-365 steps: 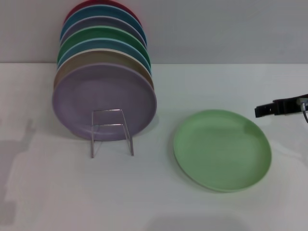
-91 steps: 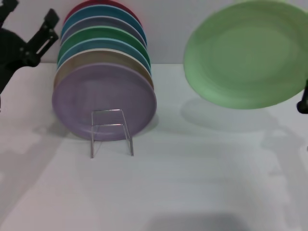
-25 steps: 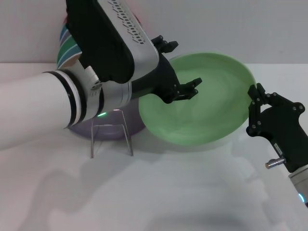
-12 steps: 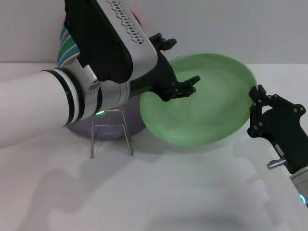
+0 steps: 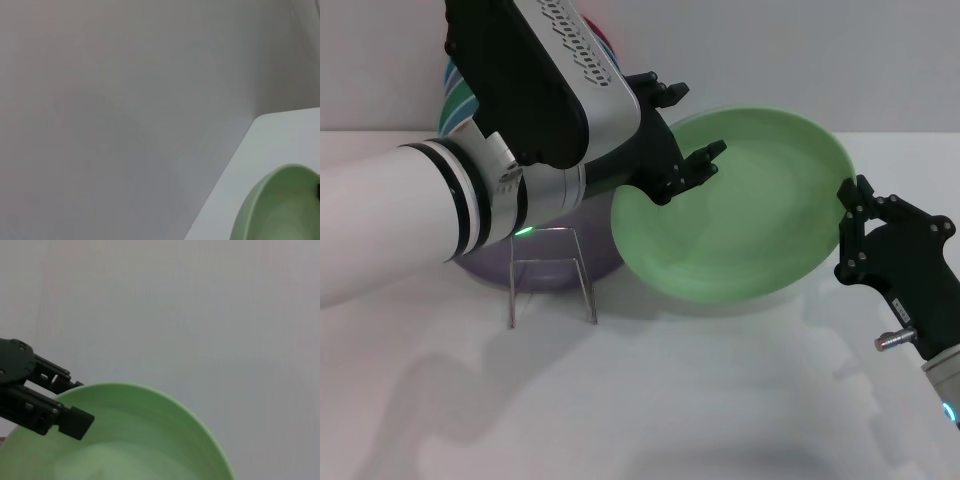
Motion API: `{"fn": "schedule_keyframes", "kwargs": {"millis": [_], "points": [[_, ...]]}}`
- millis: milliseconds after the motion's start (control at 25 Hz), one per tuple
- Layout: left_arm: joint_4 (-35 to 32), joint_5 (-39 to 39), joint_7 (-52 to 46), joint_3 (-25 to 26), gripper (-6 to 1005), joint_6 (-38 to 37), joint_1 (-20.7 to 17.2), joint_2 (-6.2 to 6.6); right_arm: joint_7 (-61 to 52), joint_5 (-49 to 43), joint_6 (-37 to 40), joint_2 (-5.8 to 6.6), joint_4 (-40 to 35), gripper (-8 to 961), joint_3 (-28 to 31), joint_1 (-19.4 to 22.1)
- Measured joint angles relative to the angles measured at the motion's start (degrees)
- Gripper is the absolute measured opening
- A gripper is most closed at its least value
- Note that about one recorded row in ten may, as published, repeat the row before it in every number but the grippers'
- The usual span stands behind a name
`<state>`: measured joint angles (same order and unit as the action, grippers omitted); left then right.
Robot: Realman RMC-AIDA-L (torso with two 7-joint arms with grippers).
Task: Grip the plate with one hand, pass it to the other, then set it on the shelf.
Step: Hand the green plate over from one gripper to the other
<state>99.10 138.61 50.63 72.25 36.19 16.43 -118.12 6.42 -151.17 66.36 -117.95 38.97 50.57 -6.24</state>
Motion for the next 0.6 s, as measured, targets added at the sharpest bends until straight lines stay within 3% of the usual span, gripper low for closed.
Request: {"fn": "schedule_keyframes", "kwargs": {"millis": [600], "points": [[0.33, 0.01, -0.01, -0.27, 503, -0.53, -0.80, 0.00, -0.18, 0.00, 0.05, 0.09, 0.14, 112, -0.12, 0.34]]}}
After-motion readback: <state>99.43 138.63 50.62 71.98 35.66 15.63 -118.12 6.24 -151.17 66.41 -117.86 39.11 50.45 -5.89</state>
